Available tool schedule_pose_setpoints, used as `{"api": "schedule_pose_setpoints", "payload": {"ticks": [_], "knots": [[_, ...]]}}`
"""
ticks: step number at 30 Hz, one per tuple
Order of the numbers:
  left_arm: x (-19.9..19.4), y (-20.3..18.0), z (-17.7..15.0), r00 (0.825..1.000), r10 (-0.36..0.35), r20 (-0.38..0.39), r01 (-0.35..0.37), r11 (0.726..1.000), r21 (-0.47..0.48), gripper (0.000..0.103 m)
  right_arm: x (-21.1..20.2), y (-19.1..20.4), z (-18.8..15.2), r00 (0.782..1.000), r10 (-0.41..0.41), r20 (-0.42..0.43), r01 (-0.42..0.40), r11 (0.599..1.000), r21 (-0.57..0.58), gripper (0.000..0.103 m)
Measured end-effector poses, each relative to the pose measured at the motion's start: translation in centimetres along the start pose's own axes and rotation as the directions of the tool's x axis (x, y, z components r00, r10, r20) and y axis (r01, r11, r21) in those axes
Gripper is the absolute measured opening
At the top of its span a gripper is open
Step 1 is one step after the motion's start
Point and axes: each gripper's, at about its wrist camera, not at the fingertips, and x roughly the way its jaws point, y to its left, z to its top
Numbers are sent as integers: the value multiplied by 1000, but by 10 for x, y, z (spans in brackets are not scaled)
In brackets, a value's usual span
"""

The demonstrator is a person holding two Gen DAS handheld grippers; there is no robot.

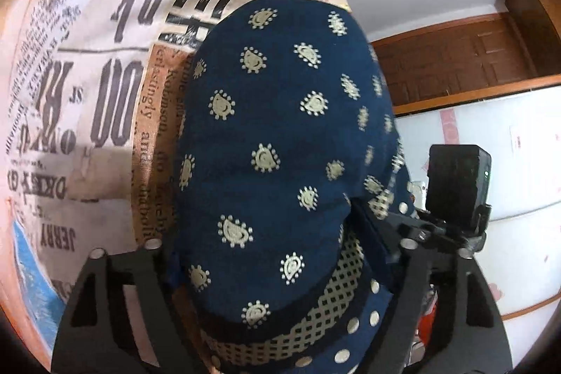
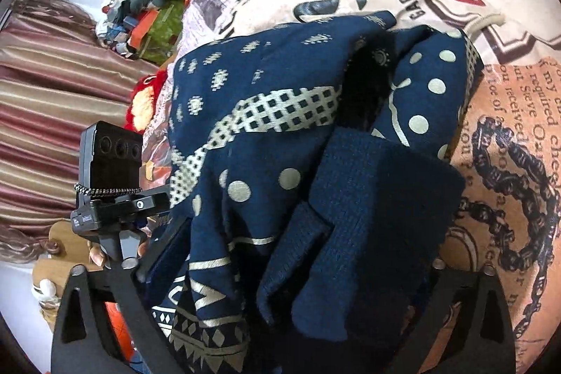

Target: Fold large clothes

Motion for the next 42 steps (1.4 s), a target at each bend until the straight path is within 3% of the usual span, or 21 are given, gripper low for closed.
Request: {"api": "schedule_pose_setpoints", "payload": {"ticks": [5,8,14,21,29,36,42], "knots": [[-21,-23,-11,998,32,46,-36,995,91,61,-3,13,1,999,19,26,-19,1000,-19,59],[-33,-35,-15,996,45,73,-54,990,127,59,-6,19,1,999,19,39,-18,1000,-25,52],[-83,-56,-22,987,32,159,-61,982,179,58,-21,61,6,995,21,97,-11,995,-101,51],[-170,-69,-32,960,48,277,-109,972,208,58,-32,141,12,988,62,144,-29,976,-217,50],[-233,-36,-51,933,126,336,-185,972,147,58,12,208,9,988,122,96,-90,955,-284,50],[-234,33,-62,941,168,295,-188,981,43,58,85,223,3,993,115,-10,-113,959,-259,50],[-190,86,-71,961,184,204,-183,983,-24,58,148,198,6,992,51,-112,-72,979,-193,50]]}}
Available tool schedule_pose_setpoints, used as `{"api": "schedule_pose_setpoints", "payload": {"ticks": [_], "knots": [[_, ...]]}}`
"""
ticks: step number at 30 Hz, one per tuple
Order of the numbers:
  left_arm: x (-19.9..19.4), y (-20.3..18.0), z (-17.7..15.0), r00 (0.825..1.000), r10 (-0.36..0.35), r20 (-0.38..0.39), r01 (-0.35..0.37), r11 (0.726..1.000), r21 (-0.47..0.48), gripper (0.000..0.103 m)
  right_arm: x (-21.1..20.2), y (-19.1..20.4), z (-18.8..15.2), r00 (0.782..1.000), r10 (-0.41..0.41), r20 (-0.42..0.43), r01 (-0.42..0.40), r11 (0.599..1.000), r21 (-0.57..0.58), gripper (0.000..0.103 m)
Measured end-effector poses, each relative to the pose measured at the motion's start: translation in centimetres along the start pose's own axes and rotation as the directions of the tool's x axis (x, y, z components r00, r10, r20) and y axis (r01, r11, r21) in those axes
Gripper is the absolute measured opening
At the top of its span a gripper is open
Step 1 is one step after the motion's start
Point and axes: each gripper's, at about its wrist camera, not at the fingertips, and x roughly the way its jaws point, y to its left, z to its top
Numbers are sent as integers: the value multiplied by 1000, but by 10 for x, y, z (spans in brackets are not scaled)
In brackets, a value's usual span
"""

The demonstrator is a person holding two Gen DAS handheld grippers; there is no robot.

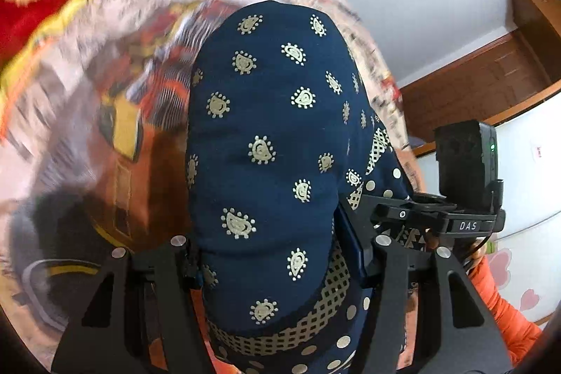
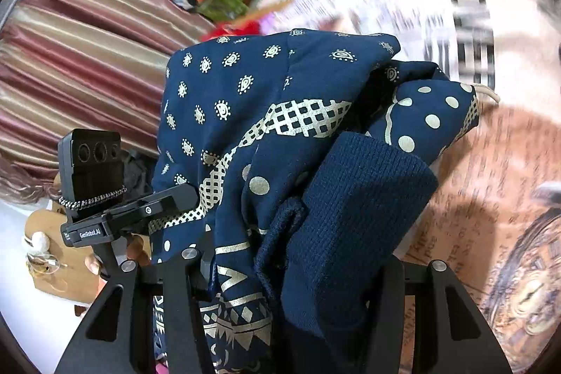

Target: Fold large clothes

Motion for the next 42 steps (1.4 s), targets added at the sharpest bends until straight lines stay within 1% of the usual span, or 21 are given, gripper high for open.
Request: {"api": "schedule_pose_setpoints", "payload": {"ticks": [4,8,10,13,14,16,18,22,23,25,27,29,30,31,32,33,35,36,37,39,42], "knots": [[26,22,-4,1000,2,-22,-3,999,-49,59,25,-24,0,998,-24,-52,26,999,39,50],[26,30,-9,1000,22,-22,-23,997,-67,63,27,-34,0,998,-20,-56,22,999,35,51],[20,28,-9,998,68,-17,-69,996,-49,64,22,-29,-6,997,-46,-56,45,999,-9,52],[7,16,-9,985,174,-1,-174,985,2,64,9,-19,-17,993,-111,-38,107,990,-95,54],[4,12,-6,976,218,17,-218,976,24,64,5,-15,-17,991,-131,-31,126,985,-121,56],[-14,3,-5,940,329,94,-336,938,86,64,-5,-7,-19,985,-173,-6,169,972,-164,59],[-34,-12,-7,906,389,165,-412,901,136,64,-21,1,-22,978,-204,33,207,957,-205,60],[-62,-48,-20,849,438,297,-510,827,239,64,-48,36,-26,953,-261,155,298,902,-313,63],[-65,-57,-27,832,448,326,-535,802,265,66,-53,43,-29,949,-261,179,308,889,-339,66],[-61,-65,-36,815,461,352,-564,771,296,71,-58,64,-36,944,-242,224,316,861,-400,75],[-47,-68,-46,807,470,357,-578,753,316,71,-51,78,-47,944,-232,233,316,834,-453,79],[-29,-64,-59,821,471,321,-563,759,327,71,-37,85,-58,943,-253,216,329,801,-499,80],[-16,-61,-66,837,471,280,-545,768,338,71,-23,85,-65,939,-280,199,343,780,-524,80],[-7,-59,-72,844,474,253,-536,768,349,72,-16,82,-70,936,-298,189,352,769,-534,80],[0,-60,-78,837,485,254,-547,758,355,72,-6,78,-75,929,-327,176,368,753,-545,80],[6,-62,-87,823,499,271,-568,737,367,72,5,73,-81,913,-369,172,399,728,-558,80],[12,-63,-97,804,515,299,-595,703,390,72,20,59,-92,878,-444,180,456,658,-599,79],[14,-64,-102,795,519,314,-606,688,398,72,22,53,-96,875,-451,177,457,647,-610,80],[14,-65,-107,788,518,332,-615,673,410,72,19,46,-98,879,-445,171,449,649,-614,80],[11,-68,-114,773,516,369,-634,647,424,73,5,33,-99,893,-424,148,425,690,-586,81],[7,-71,-118,764,517,386,-645,620,447,76,-19,16,-94,900,-412,145,423,743,-519,89]]}}
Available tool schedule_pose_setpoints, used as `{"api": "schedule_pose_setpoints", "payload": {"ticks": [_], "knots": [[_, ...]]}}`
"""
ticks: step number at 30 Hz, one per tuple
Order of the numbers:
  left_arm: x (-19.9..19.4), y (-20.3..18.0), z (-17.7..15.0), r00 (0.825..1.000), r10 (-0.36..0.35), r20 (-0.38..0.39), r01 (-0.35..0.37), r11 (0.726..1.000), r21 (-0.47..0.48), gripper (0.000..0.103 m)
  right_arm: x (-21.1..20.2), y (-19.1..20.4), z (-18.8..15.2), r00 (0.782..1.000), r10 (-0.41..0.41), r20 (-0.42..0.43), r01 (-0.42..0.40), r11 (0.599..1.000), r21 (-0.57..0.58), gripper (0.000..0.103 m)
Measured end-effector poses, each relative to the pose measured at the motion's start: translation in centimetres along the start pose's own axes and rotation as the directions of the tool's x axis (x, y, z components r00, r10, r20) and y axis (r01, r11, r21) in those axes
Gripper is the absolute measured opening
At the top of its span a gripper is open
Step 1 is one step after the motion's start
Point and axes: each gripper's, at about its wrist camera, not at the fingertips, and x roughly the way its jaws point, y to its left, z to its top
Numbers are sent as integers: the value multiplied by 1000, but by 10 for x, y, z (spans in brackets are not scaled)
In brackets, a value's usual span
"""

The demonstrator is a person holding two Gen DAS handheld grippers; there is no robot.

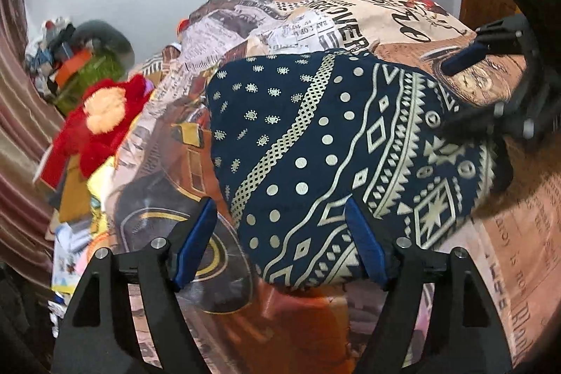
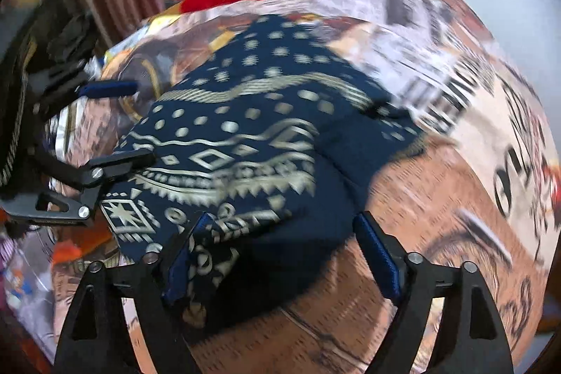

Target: Fold large clothes

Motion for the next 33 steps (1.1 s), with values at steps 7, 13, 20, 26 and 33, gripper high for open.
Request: {"api": "schedule_pose_setpoints", "payload": {"ticks": [7,13,20,26,33], "knots": [[-21,17,15,1000,14,25,-14,1000,11,77,-34,-9,-1,998,-34,54,33,999,3,90],[-1,53,56,997,65,34,-61,992,-110,85,-53,4,44,975,-62,214,65,998,-8,91],[77,93,80,995,-29,-96,-3,950,-314,85,18,-7,89,986,-113,121,109,993,36,91],[95,97,72,992,-32,-124,-10,946,-325,85,44,-38,66,994,-85,65,77,990,114,91],[33,104,83,998,41,-47,-54,947,-318,85,-8,-44,57,982,-106,158,66,970,236,91]]}}
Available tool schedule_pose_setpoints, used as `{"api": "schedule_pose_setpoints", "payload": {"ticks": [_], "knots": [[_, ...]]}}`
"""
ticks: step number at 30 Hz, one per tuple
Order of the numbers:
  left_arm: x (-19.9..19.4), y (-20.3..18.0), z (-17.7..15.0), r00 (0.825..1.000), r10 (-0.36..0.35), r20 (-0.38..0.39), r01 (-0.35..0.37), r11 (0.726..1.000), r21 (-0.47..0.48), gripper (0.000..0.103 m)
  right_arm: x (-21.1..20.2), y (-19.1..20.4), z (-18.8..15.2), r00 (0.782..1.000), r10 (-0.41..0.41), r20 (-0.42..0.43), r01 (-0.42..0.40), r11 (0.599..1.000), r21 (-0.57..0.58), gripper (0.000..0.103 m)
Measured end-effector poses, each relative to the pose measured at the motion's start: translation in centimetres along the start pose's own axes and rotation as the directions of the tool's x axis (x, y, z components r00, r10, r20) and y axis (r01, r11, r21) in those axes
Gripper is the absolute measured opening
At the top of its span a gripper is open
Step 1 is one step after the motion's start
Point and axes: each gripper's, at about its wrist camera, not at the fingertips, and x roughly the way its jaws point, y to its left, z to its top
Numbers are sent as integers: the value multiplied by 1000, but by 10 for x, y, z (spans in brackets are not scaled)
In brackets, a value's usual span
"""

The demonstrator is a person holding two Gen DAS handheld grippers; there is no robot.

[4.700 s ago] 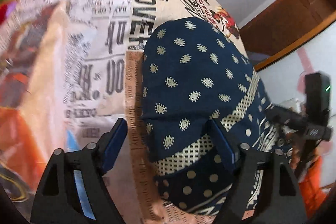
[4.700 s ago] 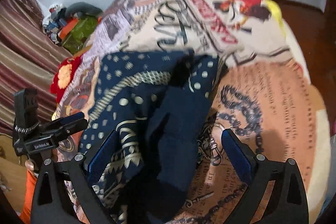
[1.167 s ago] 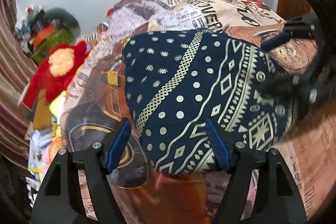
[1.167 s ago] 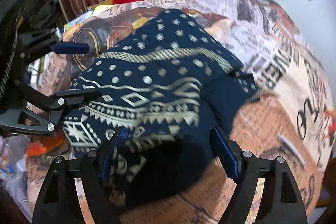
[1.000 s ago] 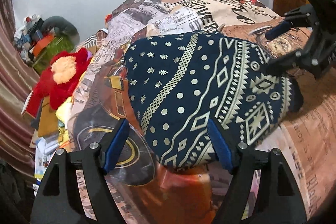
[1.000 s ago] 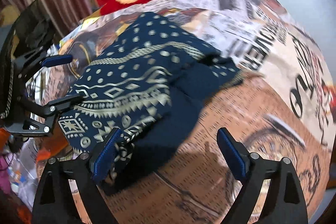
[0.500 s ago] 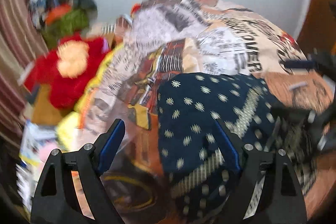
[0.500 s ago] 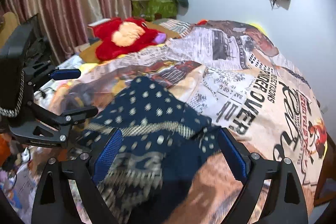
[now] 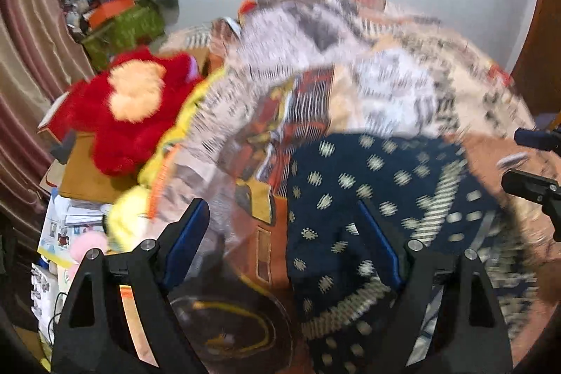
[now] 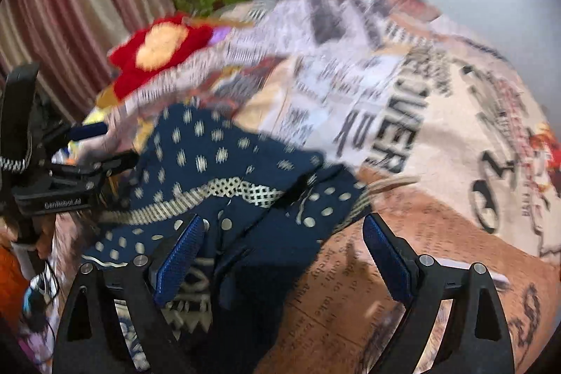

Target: Fold large clothes

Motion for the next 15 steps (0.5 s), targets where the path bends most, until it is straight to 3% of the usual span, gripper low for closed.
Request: {"api": "schedule_pose_setpoints", "payload": {"ticks": [3,7,15], "knots": [[-50,0,2,996,-28,83,30,999,-23,85,-46,8,2,994,-17,108,18,1000,-3,91],[-124,-7,0,974,-42,221,48,999,-23,85,-115,24,1,967,-6,254,7,1000,-5,91],[-251,-35,-25,894,-67,442,83,996,-15,85,-246,67,-28,860,-9,510,36,998,-42,91]]}}
